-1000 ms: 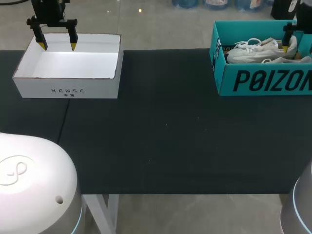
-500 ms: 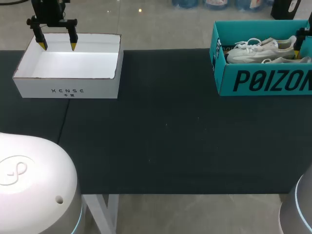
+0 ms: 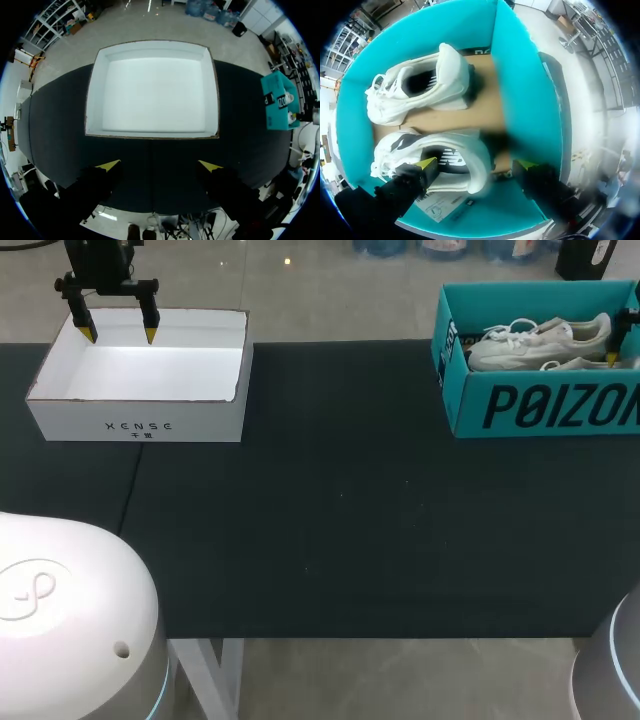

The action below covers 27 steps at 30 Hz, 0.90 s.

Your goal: Take the shoe out of the shoebox, open the shoe tongue, remove and reinsert the insole, then place the shoe into the shoebox

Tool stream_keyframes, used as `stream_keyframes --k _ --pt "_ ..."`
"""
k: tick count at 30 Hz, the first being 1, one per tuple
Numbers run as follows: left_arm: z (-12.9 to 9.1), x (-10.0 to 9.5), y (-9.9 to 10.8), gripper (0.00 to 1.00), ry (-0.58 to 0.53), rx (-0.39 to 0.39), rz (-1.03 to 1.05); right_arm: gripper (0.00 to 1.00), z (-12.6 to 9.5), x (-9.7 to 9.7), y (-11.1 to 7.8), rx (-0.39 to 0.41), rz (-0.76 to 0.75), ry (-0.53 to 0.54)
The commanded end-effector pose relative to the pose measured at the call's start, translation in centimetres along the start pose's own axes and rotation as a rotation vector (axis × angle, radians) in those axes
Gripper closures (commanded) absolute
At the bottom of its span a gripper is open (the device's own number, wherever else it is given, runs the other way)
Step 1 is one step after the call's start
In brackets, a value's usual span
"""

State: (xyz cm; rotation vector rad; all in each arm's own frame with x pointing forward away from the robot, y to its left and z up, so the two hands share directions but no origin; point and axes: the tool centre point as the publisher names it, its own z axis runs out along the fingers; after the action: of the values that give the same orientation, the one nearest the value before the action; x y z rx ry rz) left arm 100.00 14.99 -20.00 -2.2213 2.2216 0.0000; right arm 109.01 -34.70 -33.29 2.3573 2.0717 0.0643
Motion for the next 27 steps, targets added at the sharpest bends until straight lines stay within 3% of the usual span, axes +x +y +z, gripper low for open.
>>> stream_keyframes --k 1,8,9,11,27 --pt "0.0 0.0 0.0 0.0 0.0 0.0 0.0 0.0 1.1 -0.1 0.8 0.021 -0.013 0.004" --pt "0.0 0.0 0.0 0.0 0.0 0.0 0.0 0.0 1.7 0.2 0.8 0.031 -0.048 0.007" --pt "0.0 0.0 0.0 0.0 0.0 0.0 0.0 0.19 1.7 0.3 0.7 0.032 -0.054 0.002" --pt "0.0 0.0 0.0 0.0 0.0 0.0 0.0 1.0 1.8 0.3 0.7 0.036 -0.055 0.002" --pt "0.0 0.0 0.0 0.0 0.0 0.0 0.0 1.0 0.0 0.2 0.4 -0.009 -0.074 0.0"
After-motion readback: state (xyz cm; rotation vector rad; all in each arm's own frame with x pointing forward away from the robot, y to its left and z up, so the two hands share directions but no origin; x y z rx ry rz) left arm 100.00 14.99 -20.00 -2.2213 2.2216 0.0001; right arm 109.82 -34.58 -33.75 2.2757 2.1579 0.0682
